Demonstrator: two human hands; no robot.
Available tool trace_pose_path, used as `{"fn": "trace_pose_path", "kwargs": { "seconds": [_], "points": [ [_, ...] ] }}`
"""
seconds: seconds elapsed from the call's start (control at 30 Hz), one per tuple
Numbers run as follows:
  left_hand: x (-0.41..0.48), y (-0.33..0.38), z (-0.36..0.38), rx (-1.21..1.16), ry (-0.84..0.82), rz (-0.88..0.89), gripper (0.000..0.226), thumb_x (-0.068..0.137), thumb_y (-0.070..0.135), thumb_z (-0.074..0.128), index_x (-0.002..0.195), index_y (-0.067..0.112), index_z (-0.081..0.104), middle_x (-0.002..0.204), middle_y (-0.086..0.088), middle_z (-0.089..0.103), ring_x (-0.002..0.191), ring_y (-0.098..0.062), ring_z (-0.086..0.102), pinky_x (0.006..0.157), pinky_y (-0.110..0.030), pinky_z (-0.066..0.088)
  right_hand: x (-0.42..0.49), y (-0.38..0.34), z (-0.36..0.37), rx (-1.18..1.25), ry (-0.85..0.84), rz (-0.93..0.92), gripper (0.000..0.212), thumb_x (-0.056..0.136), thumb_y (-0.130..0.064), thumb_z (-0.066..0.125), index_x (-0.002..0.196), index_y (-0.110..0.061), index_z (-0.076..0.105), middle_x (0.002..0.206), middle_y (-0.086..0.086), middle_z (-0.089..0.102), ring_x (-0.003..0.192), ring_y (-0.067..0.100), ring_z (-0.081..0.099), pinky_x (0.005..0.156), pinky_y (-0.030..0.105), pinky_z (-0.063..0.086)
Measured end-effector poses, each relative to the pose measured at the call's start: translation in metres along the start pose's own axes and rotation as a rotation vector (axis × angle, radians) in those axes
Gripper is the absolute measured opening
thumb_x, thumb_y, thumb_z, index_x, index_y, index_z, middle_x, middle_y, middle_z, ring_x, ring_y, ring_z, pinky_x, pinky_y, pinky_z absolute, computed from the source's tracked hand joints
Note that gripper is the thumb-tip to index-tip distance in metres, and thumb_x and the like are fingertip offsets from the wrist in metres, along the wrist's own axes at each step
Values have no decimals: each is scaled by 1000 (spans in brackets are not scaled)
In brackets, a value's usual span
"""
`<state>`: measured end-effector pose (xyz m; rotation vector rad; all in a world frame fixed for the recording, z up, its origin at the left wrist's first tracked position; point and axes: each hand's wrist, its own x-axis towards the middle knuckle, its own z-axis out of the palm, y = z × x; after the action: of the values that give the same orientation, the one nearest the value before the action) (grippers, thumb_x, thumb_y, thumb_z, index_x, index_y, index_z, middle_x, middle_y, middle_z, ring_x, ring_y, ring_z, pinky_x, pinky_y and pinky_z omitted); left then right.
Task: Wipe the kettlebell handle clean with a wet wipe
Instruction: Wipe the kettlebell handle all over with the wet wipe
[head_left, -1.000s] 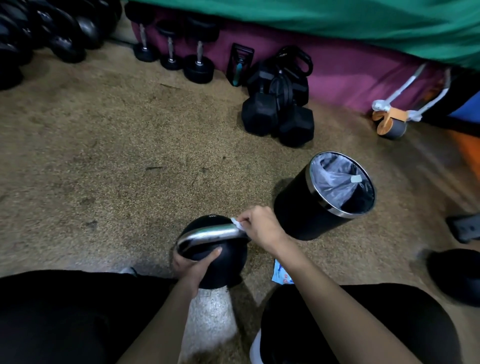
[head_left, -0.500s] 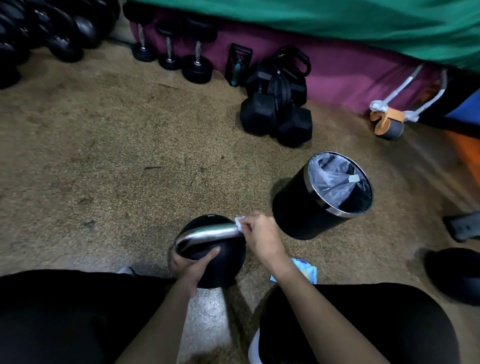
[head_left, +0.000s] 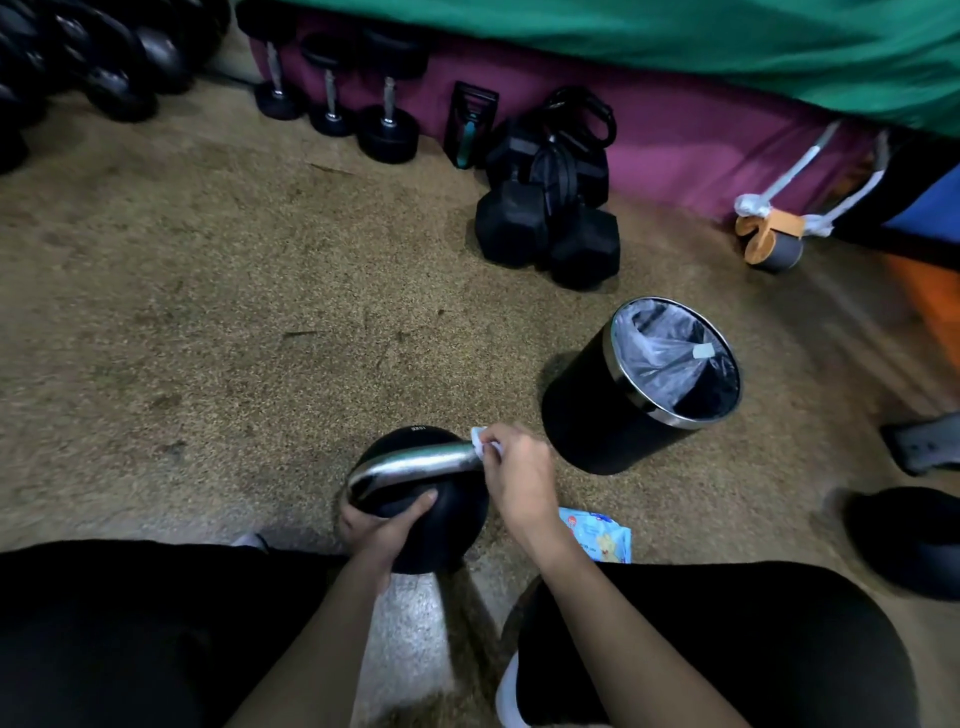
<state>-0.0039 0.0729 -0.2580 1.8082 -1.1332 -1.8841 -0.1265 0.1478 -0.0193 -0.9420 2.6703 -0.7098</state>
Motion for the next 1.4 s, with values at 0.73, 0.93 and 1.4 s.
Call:
{"fn": "trace_pose_path", "kwargs": {
  "seconds": [0.73,0.93,1.4],
  "points": [
    [2,-3,1,-12,19,21,175,0,82,95,157,36,33,161,-6,50,145,-31,56,118,-55,51,-18,16,17,121,145,65,16,79,1,58,74,-14,56,83,-2,54,68,13,50,68,23,39],
    [8,-6,2,-27,48,43,169,2,80,97,154,28,45,151,-6,62,136,-28,65,114,-52,55,-29,5,24,173,149,62,11,81,-2,59,77,-12,57,87,1,54,70,15,52,70,26,39],
    [11,-5,1,8,29,-5,183,-6,82,93,159,30,34,162,-11,51,144,-34,58,116,-57,52,-36,6,29,264,174,133,14,79,-2,63,74,-15,62,80,-5,54,64,-5,46,66,8,29]
  ]
}}
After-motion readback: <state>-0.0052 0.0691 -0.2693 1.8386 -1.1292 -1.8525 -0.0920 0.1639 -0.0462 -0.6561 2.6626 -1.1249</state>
